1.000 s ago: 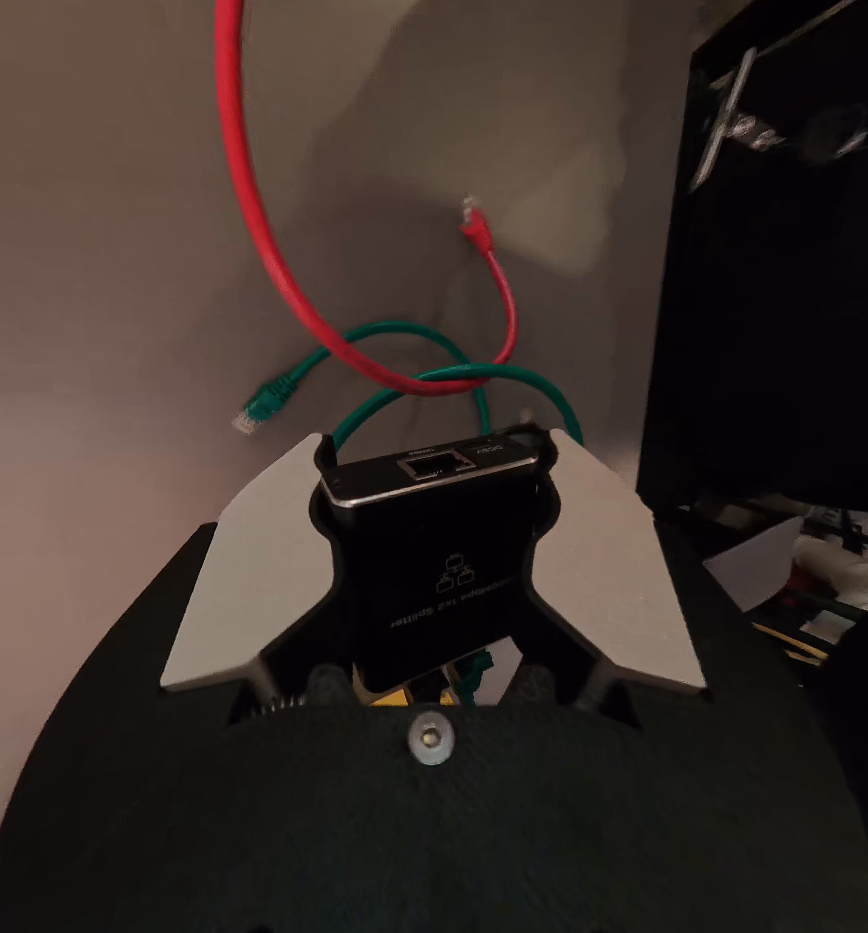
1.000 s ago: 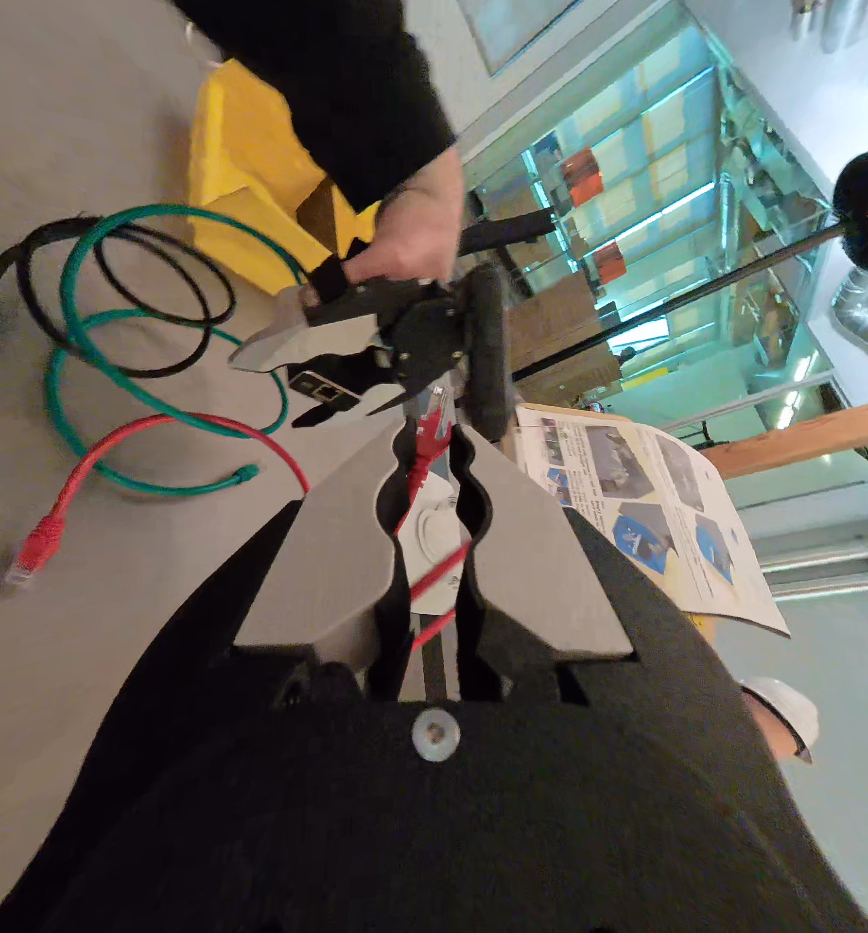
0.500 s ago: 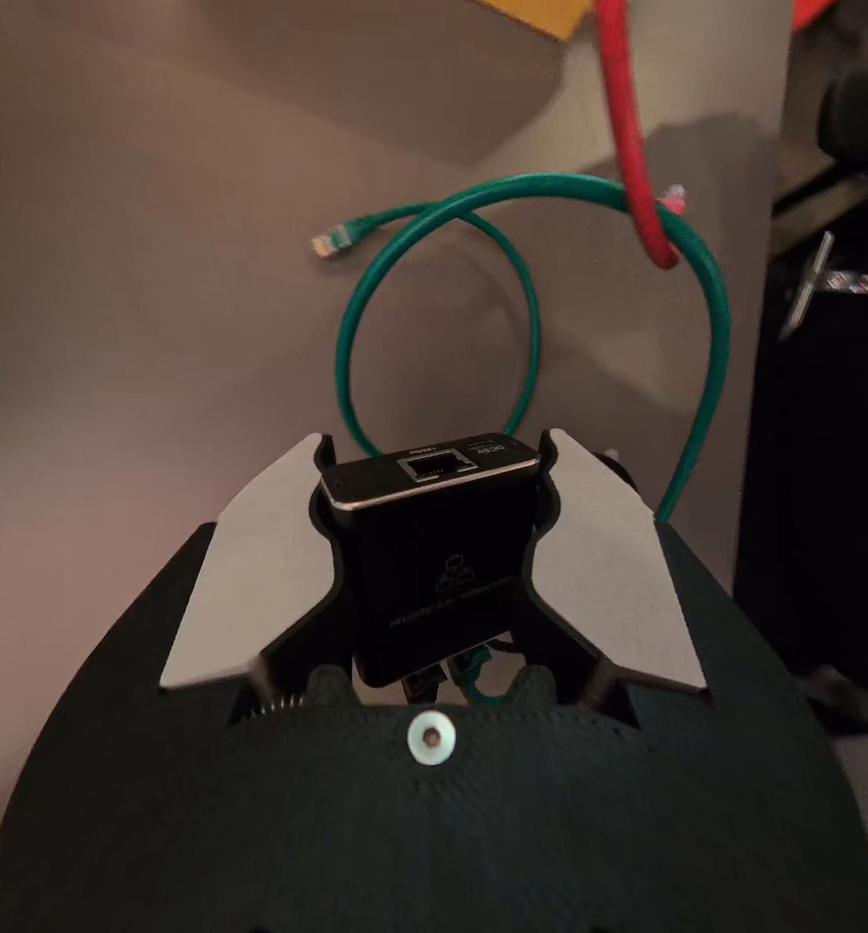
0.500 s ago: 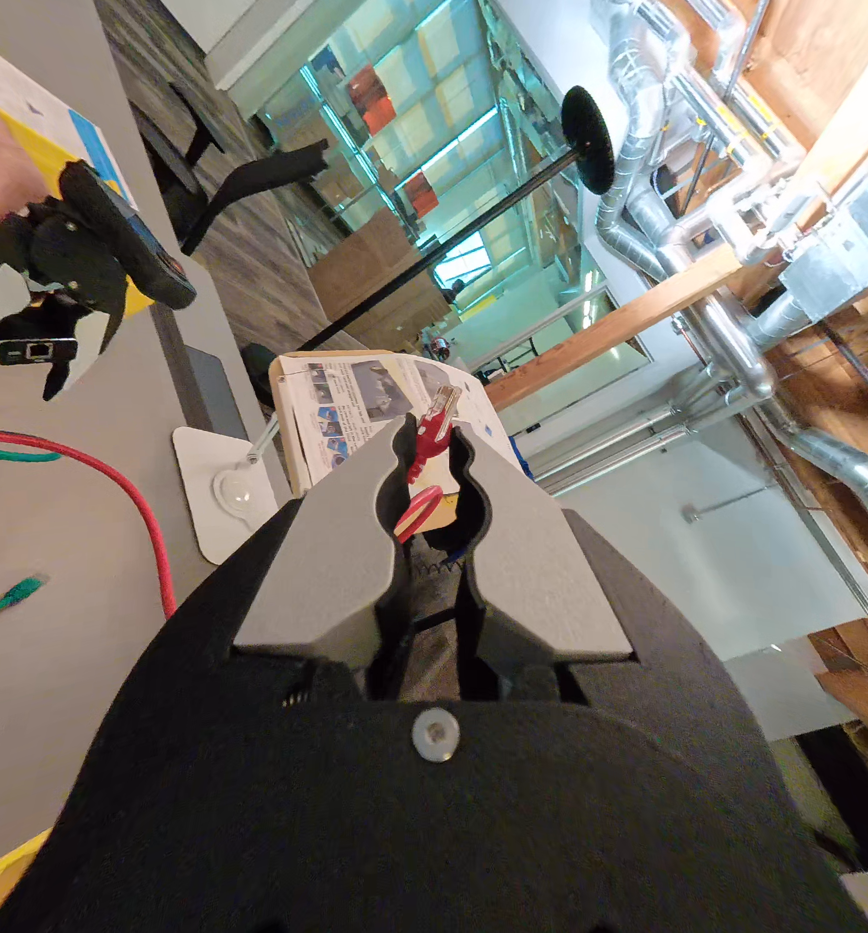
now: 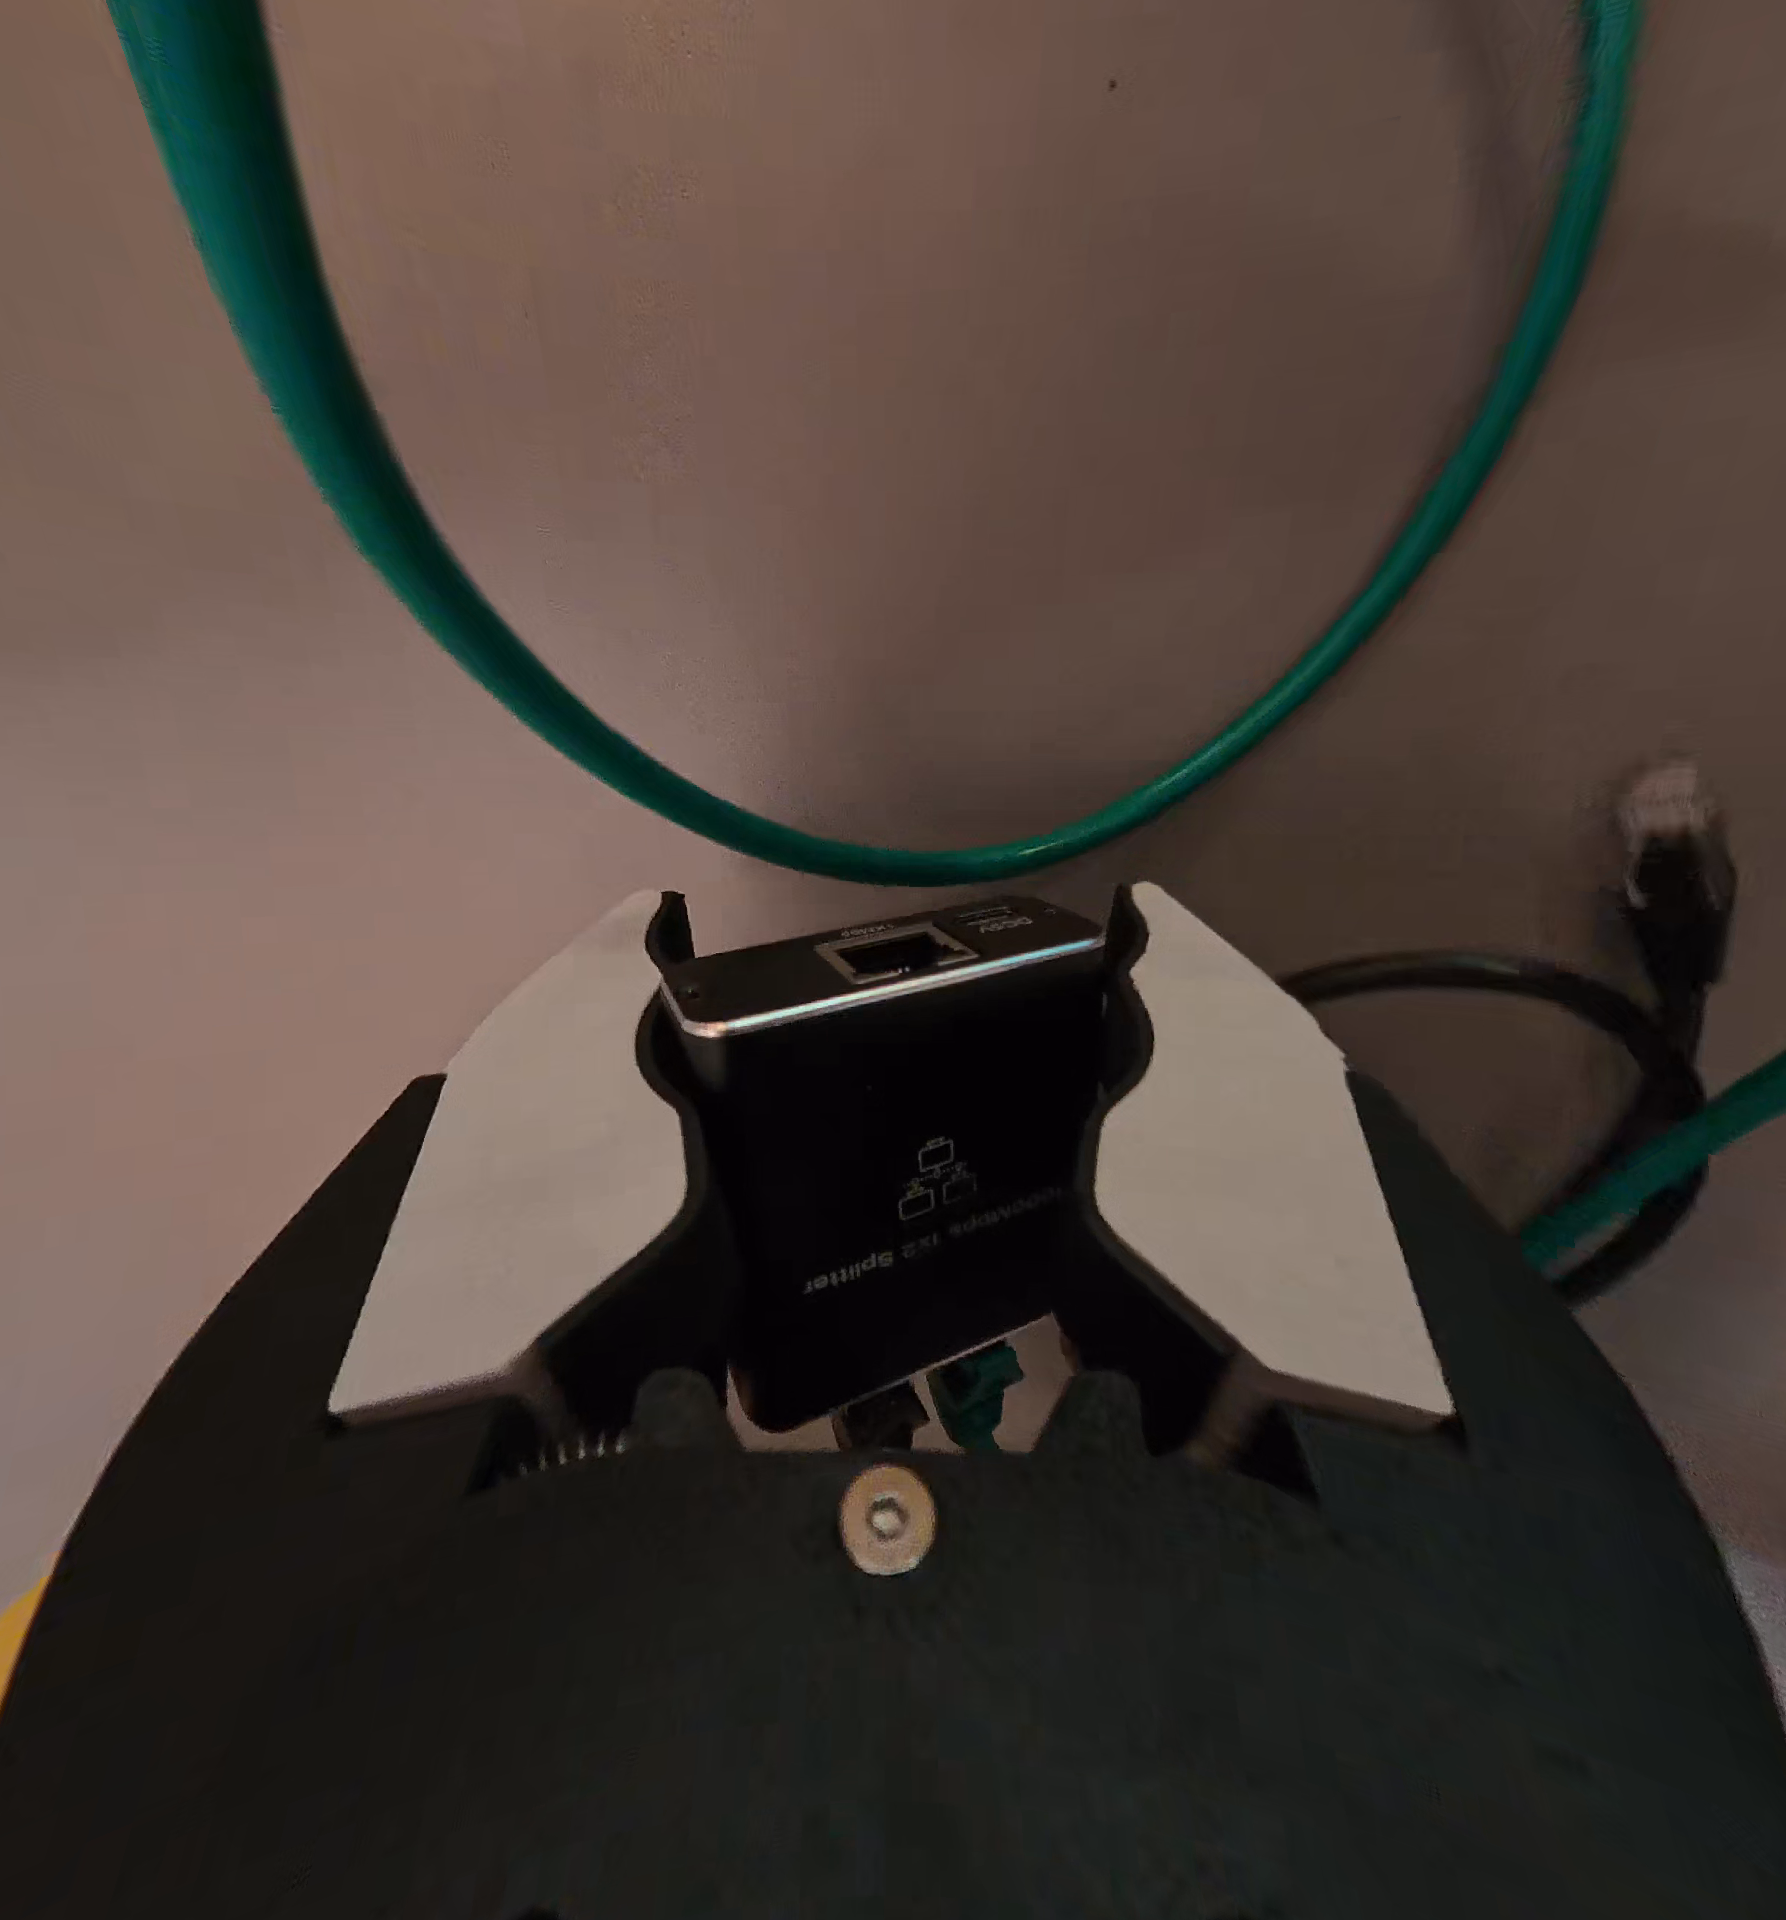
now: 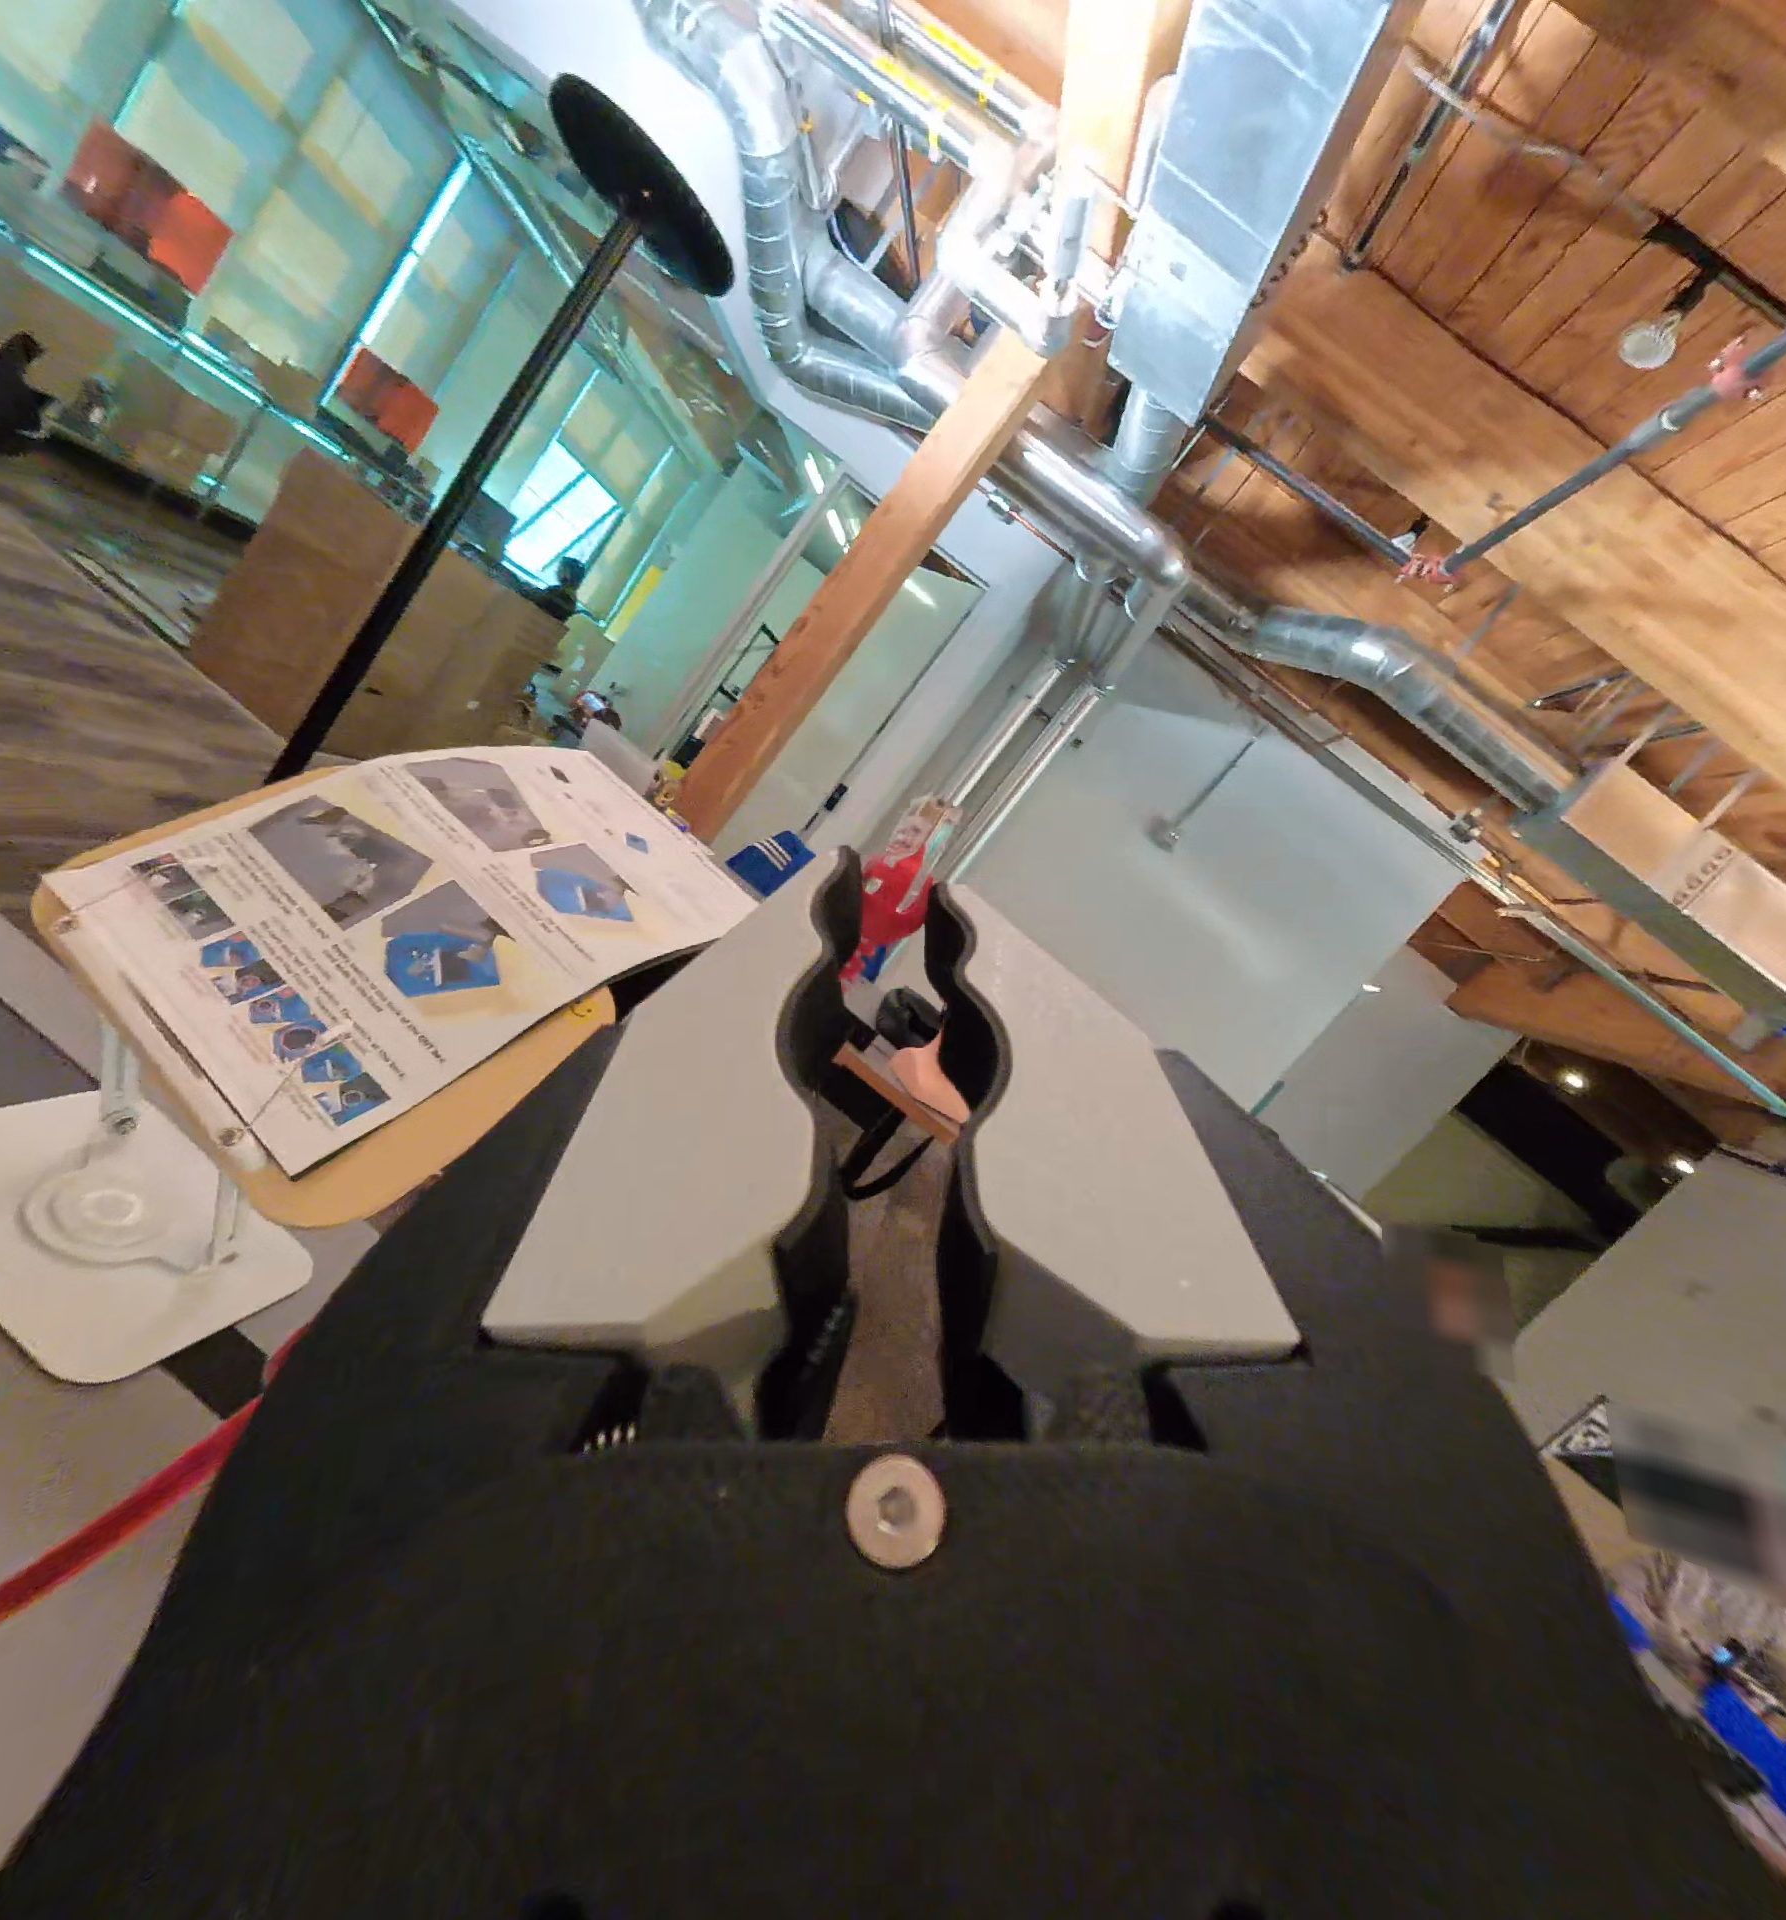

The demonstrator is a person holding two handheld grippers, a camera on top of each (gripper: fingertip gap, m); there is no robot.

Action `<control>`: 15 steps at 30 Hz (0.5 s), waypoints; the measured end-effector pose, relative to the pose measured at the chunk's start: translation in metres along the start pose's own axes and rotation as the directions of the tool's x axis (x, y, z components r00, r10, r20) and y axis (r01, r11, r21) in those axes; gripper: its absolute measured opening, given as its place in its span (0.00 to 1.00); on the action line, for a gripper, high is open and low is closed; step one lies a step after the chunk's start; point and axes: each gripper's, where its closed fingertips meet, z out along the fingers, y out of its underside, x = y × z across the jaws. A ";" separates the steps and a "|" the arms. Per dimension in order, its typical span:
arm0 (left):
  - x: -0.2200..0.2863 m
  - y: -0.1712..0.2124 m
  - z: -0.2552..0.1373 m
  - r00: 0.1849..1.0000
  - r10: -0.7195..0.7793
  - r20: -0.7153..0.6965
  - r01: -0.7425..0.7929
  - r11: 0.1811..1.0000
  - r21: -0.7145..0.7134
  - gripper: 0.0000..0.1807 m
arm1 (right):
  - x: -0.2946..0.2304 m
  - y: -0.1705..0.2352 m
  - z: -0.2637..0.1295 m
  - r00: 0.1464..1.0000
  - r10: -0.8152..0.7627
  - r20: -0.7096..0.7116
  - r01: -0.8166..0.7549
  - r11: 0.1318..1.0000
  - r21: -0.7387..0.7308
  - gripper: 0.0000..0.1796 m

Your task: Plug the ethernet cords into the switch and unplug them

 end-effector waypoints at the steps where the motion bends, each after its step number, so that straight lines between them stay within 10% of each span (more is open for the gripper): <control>1: -0.005 -0.001 0.001 1.000 -0.022 0.023 0.022 1.000 0.010 0.42 | 0.004 0.003 0.000 1.000 -0.004 -0.006 0.004 1.000 -0.018 0.06; 7: -0.024 -0.026 -0.006 0.981 -0.154 0.120 0.135 0.979 0.153 0.42 | 0.061 -0.004 -0.017 0.982 0.041 -0.186 -0.043 0.999 -0.008 0.06; 15: 0.039 -0.111 0.026 0.949 0.196 0.246 -0.206 0.978 0.018 0.42 | -0.101 -0.008 0.073 0.988 0.074 0.135 -0.070 0.997 -0.039 0.06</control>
